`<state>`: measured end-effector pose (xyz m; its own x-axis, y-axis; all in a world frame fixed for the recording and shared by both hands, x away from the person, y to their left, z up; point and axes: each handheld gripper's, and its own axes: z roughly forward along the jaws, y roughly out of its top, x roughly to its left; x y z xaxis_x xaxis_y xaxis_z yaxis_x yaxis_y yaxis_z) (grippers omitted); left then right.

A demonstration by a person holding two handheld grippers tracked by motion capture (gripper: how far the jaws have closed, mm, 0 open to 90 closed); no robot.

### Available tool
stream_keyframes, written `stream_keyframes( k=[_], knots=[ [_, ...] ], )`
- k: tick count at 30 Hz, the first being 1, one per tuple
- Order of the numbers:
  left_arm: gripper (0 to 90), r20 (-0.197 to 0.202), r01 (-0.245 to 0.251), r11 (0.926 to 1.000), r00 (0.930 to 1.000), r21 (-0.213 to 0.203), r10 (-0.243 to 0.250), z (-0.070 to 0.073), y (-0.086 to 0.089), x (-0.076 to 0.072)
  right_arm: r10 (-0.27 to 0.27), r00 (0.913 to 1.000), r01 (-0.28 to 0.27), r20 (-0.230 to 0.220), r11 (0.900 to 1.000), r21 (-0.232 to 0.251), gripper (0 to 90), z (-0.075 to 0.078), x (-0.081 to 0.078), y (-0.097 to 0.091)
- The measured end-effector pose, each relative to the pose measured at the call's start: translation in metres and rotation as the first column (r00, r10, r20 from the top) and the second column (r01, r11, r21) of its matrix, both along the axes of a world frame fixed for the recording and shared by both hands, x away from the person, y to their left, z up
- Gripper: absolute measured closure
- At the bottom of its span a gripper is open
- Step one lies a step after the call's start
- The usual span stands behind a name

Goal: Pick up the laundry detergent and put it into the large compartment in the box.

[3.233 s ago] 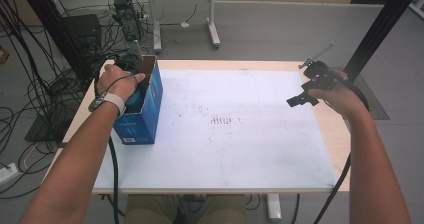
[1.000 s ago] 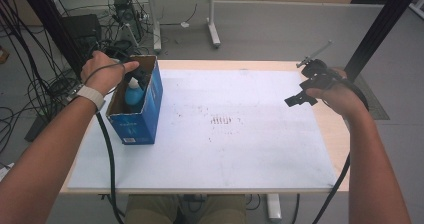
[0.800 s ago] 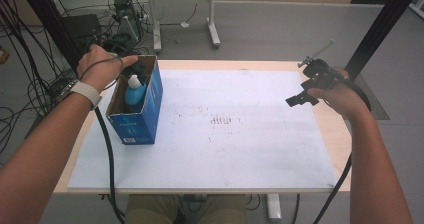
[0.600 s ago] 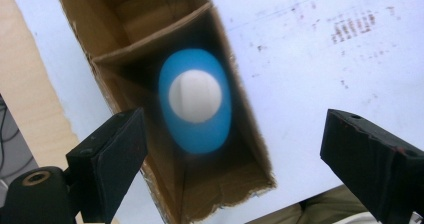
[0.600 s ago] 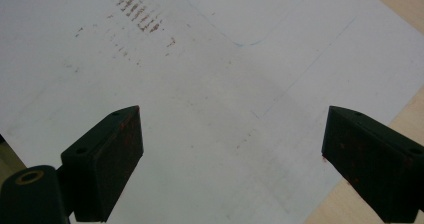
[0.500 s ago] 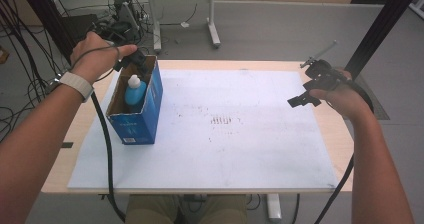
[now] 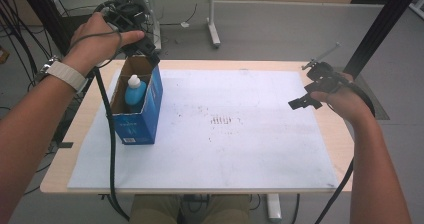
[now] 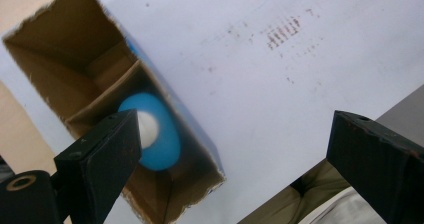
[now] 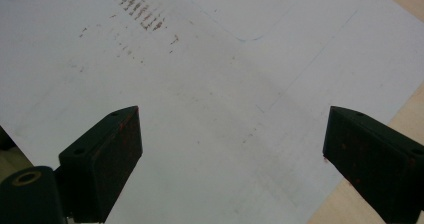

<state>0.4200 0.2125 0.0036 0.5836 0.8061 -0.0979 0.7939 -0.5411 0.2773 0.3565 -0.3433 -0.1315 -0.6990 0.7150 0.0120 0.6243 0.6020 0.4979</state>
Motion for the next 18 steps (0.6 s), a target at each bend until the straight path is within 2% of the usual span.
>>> stream_keyframes(
  k=[6, 10, 14, 18],
  knots=[
    [6.5, 0.008, 0.074, 0.9973, 0.9972, -0.003, -0.074, 0.005, -0.015, -0.003, -0.008, 1.0, 0.008, 0.001, 1.0, -0.001, 8.8, -0.001, -0.003, -0.001],
    [6.5, 0.017, 0.132, 0.9913, 0.9911, 0.006, -0.132, 0.005, -0.026, -0.005, -0.012, 0.9999, 0.012, -0.002, 0.9999, -0.003, 8.8, -0.001, -0.004, 0.001],
    [6.4, 0.007, 0.196, 0.9805, 0.9806, 0.015, -0.196, 0.003, -0.036, -0.004, -0.015, 0.9999, 0.015, -0.004, 0.9999, -0.001, 8.8, -0.002, -0.004, 0.001],
    [6.5, -0.001, 0.266, 0.9635, 0.964, 0.03, -0.266, -0.001, -0.048, -0.003, -0.018, 0.9998, 0.018, -0.005, 0.9998, -0.003, 8.7, -0.003, -0.004, 0.001]
  ],
)
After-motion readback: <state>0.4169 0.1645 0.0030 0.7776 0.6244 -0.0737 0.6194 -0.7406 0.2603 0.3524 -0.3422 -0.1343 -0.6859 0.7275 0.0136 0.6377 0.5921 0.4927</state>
